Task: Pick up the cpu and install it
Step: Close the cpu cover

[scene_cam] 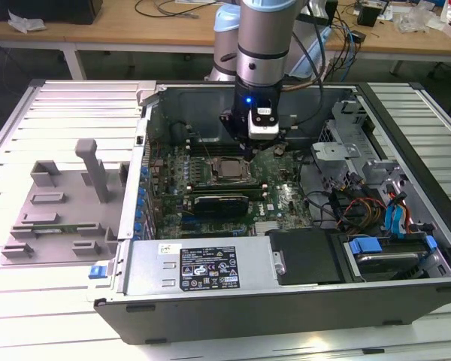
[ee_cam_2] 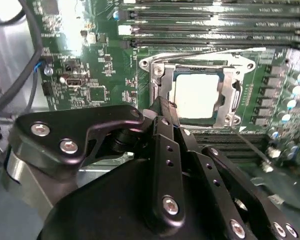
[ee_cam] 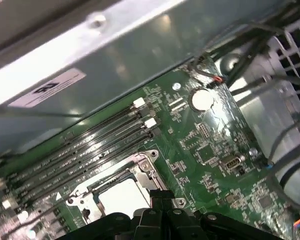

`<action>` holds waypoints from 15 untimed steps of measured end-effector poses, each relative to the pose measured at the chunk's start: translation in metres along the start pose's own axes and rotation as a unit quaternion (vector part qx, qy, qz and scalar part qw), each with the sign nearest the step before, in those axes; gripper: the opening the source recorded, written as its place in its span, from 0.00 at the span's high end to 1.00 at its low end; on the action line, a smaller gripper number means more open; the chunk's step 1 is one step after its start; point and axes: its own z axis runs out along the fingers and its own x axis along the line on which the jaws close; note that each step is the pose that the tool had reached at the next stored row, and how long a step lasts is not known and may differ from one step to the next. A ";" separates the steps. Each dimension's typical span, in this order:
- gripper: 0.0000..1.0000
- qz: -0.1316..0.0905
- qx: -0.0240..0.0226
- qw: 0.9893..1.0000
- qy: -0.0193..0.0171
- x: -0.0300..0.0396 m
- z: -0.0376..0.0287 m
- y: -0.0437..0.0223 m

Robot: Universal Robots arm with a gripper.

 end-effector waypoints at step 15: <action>0.89 -0.196 -0.004 0.980 -0.004 0.0009 0.0015 -0.0004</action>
